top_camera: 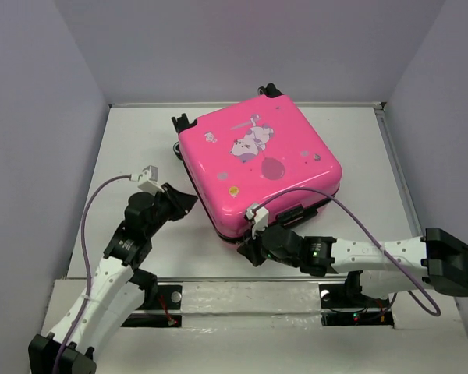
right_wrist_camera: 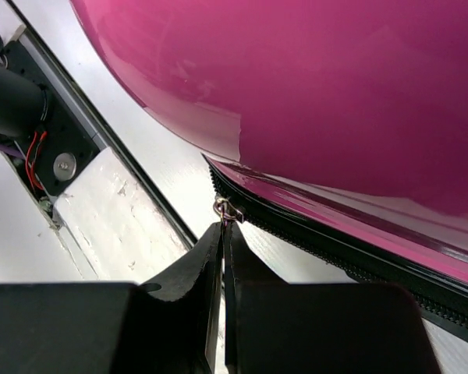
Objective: Pack the luggage
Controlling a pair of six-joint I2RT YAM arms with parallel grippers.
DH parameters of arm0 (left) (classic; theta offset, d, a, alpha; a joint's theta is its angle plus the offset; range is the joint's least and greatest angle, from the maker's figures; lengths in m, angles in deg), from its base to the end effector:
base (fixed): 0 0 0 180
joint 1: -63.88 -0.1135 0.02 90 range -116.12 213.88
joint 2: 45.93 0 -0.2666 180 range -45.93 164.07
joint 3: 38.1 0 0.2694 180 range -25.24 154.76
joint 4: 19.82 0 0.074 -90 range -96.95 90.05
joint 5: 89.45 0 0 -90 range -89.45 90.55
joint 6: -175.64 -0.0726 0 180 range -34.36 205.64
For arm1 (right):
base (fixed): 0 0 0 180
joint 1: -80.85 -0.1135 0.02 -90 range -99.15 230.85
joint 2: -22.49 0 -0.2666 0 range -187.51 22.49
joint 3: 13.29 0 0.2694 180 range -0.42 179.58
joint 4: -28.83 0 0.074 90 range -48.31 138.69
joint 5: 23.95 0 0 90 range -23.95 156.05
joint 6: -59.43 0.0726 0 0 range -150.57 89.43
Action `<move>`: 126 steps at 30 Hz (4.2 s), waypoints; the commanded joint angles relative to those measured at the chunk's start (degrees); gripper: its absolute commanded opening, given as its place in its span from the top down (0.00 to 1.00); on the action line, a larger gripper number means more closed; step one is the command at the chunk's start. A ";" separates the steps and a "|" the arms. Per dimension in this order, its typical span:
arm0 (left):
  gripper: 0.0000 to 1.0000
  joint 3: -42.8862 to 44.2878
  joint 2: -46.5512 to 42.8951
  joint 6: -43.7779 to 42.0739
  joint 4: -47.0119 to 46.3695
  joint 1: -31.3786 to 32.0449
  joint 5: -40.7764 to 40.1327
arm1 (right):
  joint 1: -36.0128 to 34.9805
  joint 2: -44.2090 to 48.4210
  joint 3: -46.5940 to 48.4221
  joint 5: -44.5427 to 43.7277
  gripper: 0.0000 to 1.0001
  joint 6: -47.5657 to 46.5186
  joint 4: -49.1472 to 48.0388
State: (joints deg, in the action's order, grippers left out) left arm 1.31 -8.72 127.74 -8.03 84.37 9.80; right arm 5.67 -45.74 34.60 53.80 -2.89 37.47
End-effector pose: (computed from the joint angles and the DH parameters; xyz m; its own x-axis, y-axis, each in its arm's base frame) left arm 0.2025 -0.0881 0.2608 -0.4470 -0.5394 -0.7137 0.2619 0.6839 -0.6809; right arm 0.0918 0.2866 0.1972 -0.5265 -0.2153 -0.8224 -0.7370 0.5978 0.3153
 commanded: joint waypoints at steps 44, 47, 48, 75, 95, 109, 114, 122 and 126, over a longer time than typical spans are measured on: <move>0.50 12.24 35.89 5.71 -25.48 16.55 -11.79 | 1.70 1.87 8.40 -12.10 0.93 -1.58 -3.24; 0.13 11.85 27.41 3.26 -16.37 10.64 -12.60 | 1.70 3.10 4.37 -11.39 0.93 1.22 -3.07; 0.09 13.08 24.87 2.37 -14.32 8.53 -11.12 | 1.70 3.80 3.48 -10.78 0.93 1.58 -3.07; 0.06 89.73 87.15 4.64 8.21 -7.92 10.95 | 1.70 1.34 0.40 -6.38 0.93 2.73 -2.71; 0.94 77.72 84.53 16.95 -16.90 -9.06 12.11 | 2.75 2.66 -1.63 -9.02 0.93 4.14 -2.71; 0.94 24.46 43.06 15.38 -26.25 -22.51 -0.72 | 25.24 0.73 7.68 5.20 0.93 -7.81 -4.21; 0.94 8.21 22.86 11.96 -21.34 -22.34 -1.88 | 27.36 -0.06 9.29 9.68 0.93 -10.73 -2.89; 0.94 -4.03 15.35 9.57 -20.62 -21.81 2.26 | 3.03 -11.04 3.19 -1.53 0.93 1.85 -13.35; 0.94 -8.00 13.68 10.01 -21.94 -20.84 3.40 | 6.77 -10.97 8.65 -3.85 0.93 -3.07 -10.89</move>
State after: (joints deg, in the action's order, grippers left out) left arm -2.03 7.28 148.99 -31.42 58.54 -1.63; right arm 12.43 -56.75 37.84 44.77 -7.06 31.39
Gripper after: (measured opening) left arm 0.627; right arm 0.075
